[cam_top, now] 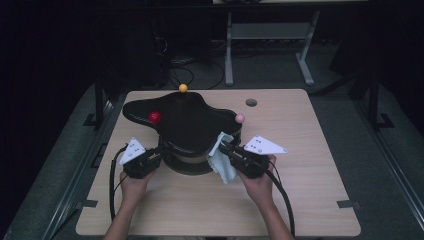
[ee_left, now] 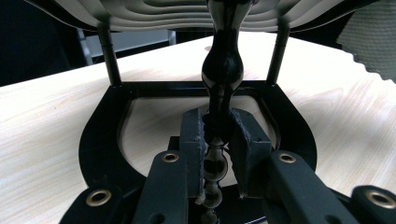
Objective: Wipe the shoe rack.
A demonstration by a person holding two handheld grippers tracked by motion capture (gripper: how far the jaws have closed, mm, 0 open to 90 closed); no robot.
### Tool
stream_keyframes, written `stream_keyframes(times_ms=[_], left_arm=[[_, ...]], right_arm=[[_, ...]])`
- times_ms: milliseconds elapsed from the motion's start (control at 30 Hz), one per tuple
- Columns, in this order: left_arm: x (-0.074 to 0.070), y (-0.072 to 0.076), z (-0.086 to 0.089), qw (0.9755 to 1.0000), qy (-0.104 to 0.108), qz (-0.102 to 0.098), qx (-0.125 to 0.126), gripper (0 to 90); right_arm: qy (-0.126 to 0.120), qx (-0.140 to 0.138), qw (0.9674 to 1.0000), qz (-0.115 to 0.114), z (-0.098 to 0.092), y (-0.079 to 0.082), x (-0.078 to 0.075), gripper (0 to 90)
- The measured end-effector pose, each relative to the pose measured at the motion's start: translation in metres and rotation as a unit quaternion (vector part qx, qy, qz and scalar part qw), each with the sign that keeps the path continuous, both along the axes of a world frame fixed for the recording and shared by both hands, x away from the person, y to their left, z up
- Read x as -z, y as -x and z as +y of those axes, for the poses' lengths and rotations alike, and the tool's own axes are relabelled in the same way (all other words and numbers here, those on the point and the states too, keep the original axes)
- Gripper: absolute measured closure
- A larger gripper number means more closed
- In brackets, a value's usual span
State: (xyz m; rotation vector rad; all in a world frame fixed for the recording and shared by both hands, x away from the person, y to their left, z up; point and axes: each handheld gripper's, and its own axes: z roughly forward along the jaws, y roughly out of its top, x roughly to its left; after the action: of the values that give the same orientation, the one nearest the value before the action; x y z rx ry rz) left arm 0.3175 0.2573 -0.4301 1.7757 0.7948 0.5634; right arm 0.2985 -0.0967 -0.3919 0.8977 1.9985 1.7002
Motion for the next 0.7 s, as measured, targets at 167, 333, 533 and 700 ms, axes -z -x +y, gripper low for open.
stream_keyframes(times_ms=[167, 333, 533, 700], left_arm=[[0.0006, 0.0006, -0.0008, 1.0, 0.002, -0.001, -0.003, 75.7], [0.0003, 0.0008, -0.0021, 1.0, 0.0, -0.002, 0.001, 75.8], [0.0, 0.0008, -0.0039, 1.0, -0.006, -0.005, 0.004, 75.9], [0.0001, 0.0001, -0.0036, 0.9999, -0.007, -0.007, 0.003, 75.8]], right_arm=[[0.001, 0.0, 1.0, 0.006, 0.0, -0.0038, -0.0009, 83.3], [-0.003, -0.005, 1.0, 0.005, 0.002, -0.001, -0.0024, 83.4], [0.001, -0.011, 0.9999, 0.001, 0.0026, 0.004, -0.006, 83.6], [0.003, -0.016, 0.9999, -0.003, 0.004, 0.0056, -0.0079, 83.7]])
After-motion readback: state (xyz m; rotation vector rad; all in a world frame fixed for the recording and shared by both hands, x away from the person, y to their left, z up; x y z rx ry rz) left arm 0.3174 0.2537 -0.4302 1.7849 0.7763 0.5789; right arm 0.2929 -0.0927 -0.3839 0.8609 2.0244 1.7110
